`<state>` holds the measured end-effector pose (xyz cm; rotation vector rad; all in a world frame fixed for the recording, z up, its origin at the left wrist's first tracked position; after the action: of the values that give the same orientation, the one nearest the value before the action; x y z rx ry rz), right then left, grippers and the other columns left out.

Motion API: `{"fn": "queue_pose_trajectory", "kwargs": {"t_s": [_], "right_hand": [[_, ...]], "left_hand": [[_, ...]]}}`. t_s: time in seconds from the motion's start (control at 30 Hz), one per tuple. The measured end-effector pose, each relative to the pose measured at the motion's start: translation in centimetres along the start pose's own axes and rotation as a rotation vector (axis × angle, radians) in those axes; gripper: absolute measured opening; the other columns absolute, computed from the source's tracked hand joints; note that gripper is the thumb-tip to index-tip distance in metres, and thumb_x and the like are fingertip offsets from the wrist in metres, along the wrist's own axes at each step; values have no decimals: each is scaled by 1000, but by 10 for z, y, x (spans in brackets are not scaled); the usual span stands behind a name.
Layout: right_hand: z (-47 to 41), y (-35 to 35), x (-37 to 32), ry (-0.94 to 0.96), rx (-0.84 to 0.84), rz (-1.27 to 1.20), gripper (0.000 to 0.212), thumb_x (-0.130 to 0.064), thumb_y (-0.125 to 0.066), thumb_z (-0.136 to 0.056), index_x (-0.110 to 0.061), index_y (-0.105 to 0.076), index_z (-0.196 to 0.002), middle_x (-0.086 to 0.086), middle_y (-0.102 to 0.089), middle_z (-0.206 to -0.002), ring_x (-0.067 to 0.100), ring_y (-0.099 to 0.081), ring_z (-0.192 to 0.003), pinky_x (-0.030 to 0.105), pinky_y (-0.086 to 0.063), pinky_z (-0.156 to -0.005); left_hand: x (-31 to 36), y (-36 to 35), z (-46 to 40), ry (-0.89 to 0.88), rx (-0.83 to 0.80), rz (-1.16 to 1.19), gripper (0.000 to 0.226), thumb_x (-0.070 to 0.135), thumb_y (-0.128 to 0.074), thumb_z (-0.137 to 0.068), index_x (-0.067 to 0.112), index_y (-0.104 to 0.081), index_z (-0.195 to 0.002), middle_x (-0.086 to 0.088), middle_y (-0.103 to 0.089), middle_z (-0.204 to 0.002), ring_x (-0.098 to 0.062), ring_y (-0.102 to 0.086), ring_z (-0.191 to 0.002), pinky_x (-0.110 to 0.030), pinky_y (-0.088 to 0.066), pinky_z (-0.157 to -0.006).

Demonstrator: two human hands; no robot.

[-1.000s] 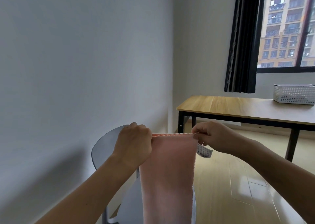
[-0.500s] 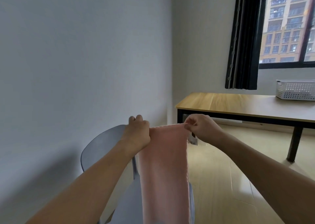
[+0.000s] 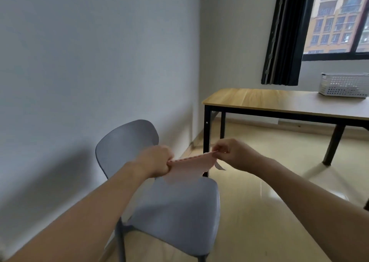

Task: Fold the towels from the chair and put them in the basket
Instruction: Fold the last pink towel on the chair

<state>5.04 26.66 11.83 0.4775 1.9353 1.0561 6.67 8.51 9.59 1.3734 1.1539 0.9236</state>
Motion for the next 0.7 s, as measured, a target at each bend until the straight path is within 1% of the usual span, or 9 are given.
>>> {"fn": "queue_pose_trajectory", "kwargs": {"t_s": [0.1, 0.13, 0.17, 0.23, 0.3, 0.37, 0.47, 0.57, 0.7], "right_hand": [[35, -73, 35, -97, -223, 111, 9, -20, -60, -90, -20, -69, -93, -8, -61, -83, 10, -57, -79, 17, -39, -66], [47, -98, 48, -138, -298, 133, 9, -21, -60, -90, -21, -69, -92, -7, -60, -84, 12, -56, -80, 18, -38, -65], [60, -122, 60, -178, -370, 145, 8, -21, -60, -89, -24, -67, -87, -6, -59, -84, 13, -54, -79, 20, -38, -64], [82, -162, 82, -255, -476, 137, 19, -23, -58, -90, -30, -57, -73, -7, -58, -78, 11, -53, -74, 21, -39, -62], [93, -185, 101, -316, -519, 128, 20, -23, -57, -91, -29, -56, -72, -7, -57, -77, 12, -53, -73, 22, -40, -62], [92, -194, 115, -360, -509, 121, 13, -21, -55, -89, -23, -59, -76, -2, -59, -79, 15, -52, -74, 26, -41, -65], [73, -196, 128, -408, -435, 75, 12, -19, -54, -89, -14, -63, -83, 0, -58, -78, 15, -49, -72, 27, -39, -62], [41, -198, 137, -422, -362, 67, 18, -16, -52, -89, -4, -65, -94, 6, -59, -82, 16, -48, -72, 26, -37, -59], [-7, -212, 152, -417, -285, 84, 15, -15, -49, -88, -13, -58, -76, 3, -57, -82, 20, -52, -77, 27, -39, -59]], "left_hand": [[27, -99, 35, -28, -313, 120, 4, 25, -62, -79, 23, -61, -76, 3, -62, -81, -16, -56, -73, -27, -40, -63], [36, -132, 47, -20, -413, 162, 8, 27, -65, -77, 24, -66, -85, 4, -64, -85, -16, -57, -76, -27, -42, -65], [42, -162, 60, -12, -497, 205, 16, 28, -67, -76, 24, -68, -92, 3, -65, -90, -16, -59, -80, -28, -44, -67], [50, -208, 77, 9, -595, 280, 17, 29, -68, -76, 23, -66, -93, 0, -66, -95, -18, -59, -84, -31, -47, -70], [46, -232, 82, 30, -586, 330, 9, 29, -63, -78, 23, -57, -81, -1, -64, -94, -19, -56, -81, -31, -44, -69], [33, -244, 78, 76, -523, 398, 10, 29, -58, -81, 25, -50, -76, 0, -62, -95, -17, -55, -80, -32, -44, -69], [8, -247, 63, 169, -393, 575, 9, 31, -55, -85, 21, -56, -87, 0, -63, -97, -17, -60, -84, -30, -49, -70], [-21, -253, 41, 306, -281, 748, 15, 19, -54, -87, 6, -60, -91, -2, -60, -81, -19, -57, -73, -35, -50, -68], [-52, -276, 6, 450, -208, 792, 9, 14, -53, -86, 8, -59, -83, -2, -55, -73, -17, -49, -68, -30, -38, -61]]}}
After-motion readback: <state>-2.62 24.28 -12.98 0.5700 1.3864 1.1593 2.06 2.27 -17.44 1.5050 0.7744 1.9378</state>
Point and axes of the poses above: each hand's wrist, its own z-axis away from the middle knuckle, its own y-axis out of the back of the hand, x = y × z, the point moved 10 cm from there along -z, towards the middle knuckle
